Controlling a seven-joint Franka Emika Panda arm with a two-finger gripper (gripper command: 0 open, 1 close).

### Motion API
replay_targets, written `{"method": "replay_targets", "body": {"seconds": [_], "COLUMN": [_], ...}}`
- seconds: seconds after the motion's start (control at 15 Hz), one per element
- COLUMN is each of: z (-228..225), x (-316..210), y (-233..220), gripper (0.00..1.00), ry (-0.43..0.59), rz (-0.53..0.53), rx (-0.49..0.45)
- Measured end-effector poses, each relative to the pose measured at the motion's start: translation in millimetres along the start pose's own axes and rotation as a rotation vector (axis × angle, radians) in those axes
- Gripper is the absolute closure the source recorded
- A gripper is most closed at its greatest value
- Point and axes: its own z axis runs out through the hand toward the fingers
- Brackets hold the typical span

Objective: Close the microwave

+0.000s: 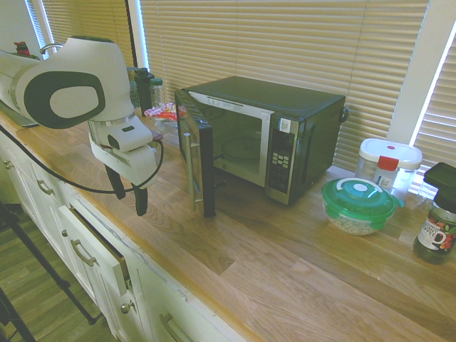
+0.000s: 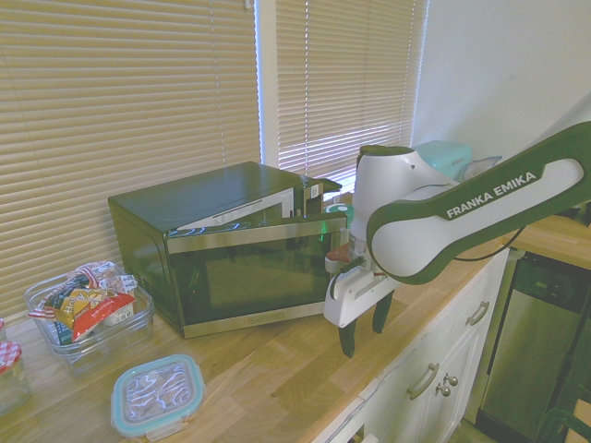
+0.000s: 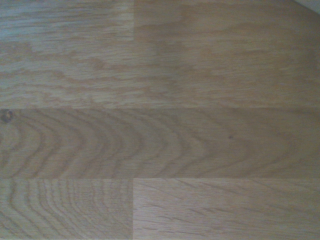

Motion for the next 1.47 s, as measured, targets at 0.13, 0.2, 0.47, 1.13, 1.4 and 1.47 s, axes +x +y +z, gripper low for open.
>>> {"method": "replay_targets", "body": {"seconds": [0.13,0.2,0.47,1.13,1.4,1.47], "z": [3.6,5.0,-7.0,-71.7,-92.5,-96.8], "x": [-0.5,0.2,10.0,33.0,47.9,53.9], "y": [-0.4,-1.8,-14.5,-67.5,-78.6,-82.0], "gripper": [0.00,0.00,0.00,0.00,0.00,0.00], "ry": [-0.008,-0.011,0.005,0.051,0.069,0.068], "rz": [0.000,0.000,-0.001,-0.011,0.003,0.007], "rx": [-0.009,-0.012,0.009,0.049,0.066,0.066]}}
